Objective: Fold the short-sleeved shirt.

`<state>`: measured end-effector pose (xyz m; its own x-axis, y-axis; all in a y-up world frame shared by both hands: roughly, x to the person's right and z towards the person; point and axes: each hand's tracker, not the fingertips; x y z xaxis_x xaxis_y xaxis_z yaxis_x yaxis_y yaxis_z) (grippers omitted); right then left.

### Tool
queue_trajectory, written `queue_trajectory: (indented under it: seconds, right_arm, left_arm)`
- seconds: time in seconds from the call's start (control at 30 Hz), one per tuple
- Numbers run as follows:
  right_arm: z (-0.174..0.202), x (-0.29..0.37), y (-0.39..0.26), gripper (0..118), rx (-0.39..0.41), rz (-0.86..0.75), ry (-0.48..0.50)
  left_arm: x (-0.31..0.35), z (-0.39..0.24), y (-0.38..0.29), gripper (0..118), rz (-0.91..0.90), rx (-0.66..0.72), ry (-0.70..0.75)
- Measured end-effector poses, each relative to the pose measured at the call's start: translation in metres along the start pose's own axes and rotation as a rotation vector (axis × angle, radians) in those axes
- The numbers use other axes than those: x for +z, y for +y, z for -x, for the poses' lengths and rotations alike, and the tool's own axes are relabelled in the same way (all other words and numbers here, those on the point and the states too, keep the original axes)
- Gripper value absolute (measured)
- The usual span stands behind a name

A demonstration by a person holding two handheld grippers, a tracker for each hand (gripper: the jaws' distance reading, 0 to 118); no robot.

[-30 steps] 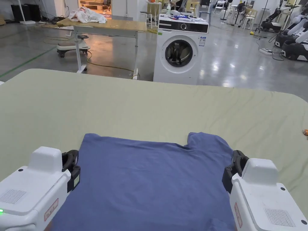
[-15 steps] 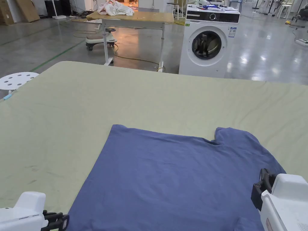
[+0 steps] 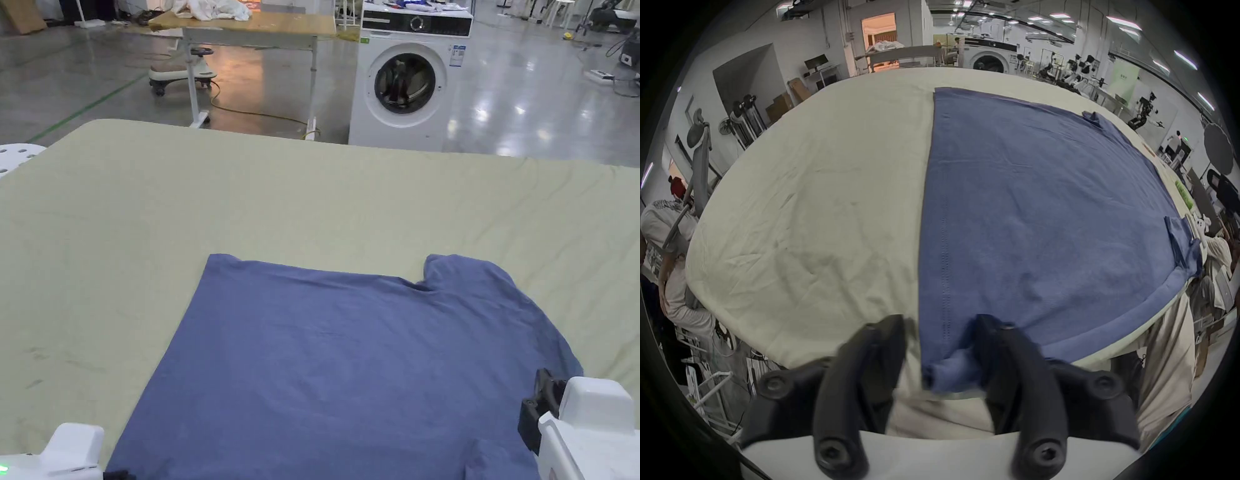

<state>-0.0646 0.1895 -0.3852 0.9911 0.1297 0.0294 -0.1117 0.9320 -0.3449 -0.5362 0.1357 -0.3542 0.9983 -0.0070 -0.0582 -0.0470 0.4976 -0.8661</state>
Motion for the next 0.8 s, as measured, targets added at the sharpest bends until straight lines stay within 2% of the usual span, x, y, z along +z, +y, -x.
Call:
queue_trajectory:
  seconds: [0.03, 0.07, 0.1, 0.17, 0.2, 0.27, 0.33, 0.4, 0.5, 0.63, 0.67, 0.73, 0.77, 0.8]
  right_arm:
    - [-0.004, 0.002, -0.002, 0, 0.000, 0.011, -0.004]
    - [-0.010, 0.004, -0.004, 0, 0.000, 0.027, -0.007]
    - [-0.016, 0.006, -0.005, 0, 0.000, 0.046, -0.009]
    - [-0.031, 0.012, -0.010, 4, -0.001, 0.080, -0.004]
    - [-0.039, 0.013, -0.012, 12, 0.011, 0.119, 0.002]
    - [-0.057, 0.018, -0.019, 42, 0.026, 0.186, 0.006]
    - [-0.072, 0.019, -0.027, 55, 0.052, 0.288, 0.018]
    - [-0.086, 0.018, -0.041, 59, 0.065, 0.390, 0.041]
    - [-0.101, 0.014, -0.068, 63, 0.029, 0.505, 0.045]
    - [-0.107, 0.004, -0.102, 63, 0.011, 0.645, 0.073]
    - [-0.106, 0.002, -0.108, 60, -0.005, 0.663, 0.083]
    - [-0.108, 0.002, -0.111, 38, -0.074, 0.604, 0.138]
    - [-0.107, 0.002, -0.107, 15, -0.088, 0.613, 0.152]
    - [-0.106, 0.000, -0.104, 11, -0.108, 0.622, 0.177]
  left_arm:
    - [0.001, -0.002, 0.001, 23, -0.003, -0.003, -0.008]
    - [0.004, -0.002, 0.001, 5, -0.007, -0.010, -0.011]
    - [0.005, -0.003, 0.002, 2, -0.009, -0.015, -0.026]
    - [0.006, -0.006, 0.002, 1, -0.005, -0.020, -0.021]
    - [0.005, -0.003, 0.001, 1, -0.006, -0.026, -0.021]
    - [0.008, -0.001, 0.000, 1, -0.014, -0.011, -0.028]
    - [0.008, 0.004, -0.002, 1, -0.022, 0.004, -0.039]
    - [0.010, 0.007, -0.002, 1, -0.028, 0.022, -0.051]
    - [0.009, 0.010, -0.004, 1, -0.035, 0.035, -0.062]
    - [0.010, 0.010, -0.004, 1, -0.040, 0.042, -0.068]
    - [0.011, 0.011, -0.004, 1, -0.041, 0.045, -0.070]
    - [0.010, 0.012, -0.003, 1, -0.041, 0.049, -0.075]
    - [0.011, 0.013, -0.003, 1, -0.043, 0.053, -0.079]
    - [0.013, 0.014, -0.003, 1, -0.046, 0.059, -0.084]
